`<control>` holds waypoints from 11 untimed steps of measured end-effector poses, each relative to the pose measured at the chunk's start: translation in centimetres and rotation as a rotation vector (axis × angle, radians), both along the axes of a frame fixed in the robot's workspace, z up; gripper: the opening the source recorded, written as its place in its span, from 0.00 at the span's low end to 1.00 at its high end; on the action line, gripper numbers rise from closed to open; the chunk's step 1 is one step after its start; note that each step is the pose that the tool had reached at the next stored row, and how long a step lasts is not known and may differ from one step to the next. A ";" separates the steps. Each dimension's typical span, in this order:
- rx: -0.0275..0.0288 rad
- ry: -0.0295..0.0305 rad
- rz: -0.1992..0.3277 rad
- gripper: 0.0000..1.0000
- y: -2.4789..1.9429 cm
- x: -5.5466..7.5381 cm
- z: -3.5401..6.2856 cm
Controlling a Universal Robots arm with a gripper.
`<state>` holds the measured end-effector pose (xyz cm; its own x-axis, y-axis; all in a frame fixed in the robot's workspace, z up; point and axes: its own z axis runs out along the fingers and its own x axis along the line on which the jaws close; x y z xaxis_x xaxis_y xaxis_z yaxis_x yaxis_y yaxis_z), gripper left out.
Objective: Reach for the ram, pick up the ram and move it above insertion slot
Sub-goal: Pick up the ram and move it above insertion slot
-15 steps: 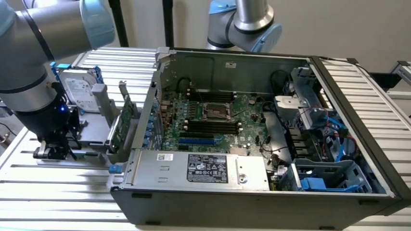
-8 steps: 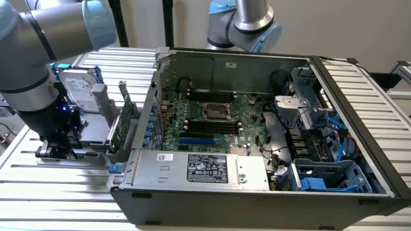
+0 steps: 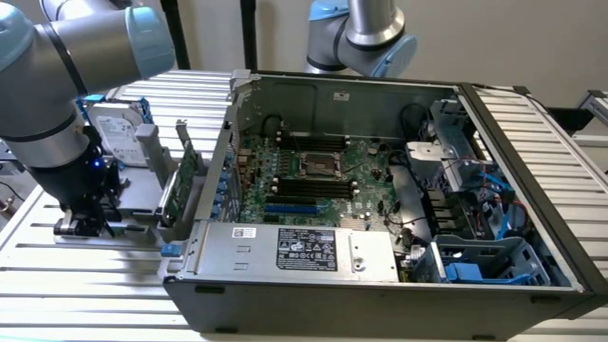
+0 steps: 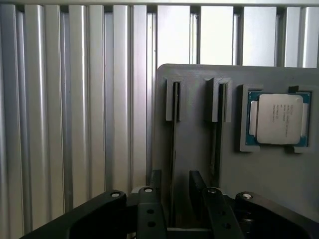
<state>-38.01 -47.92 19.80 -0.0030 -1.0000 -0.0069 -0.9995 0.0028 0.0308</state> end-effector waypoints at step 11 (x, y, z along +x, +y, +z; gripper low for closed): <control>-0.0002 0.0027 0.002 0.13 0.05 0.0 -0.22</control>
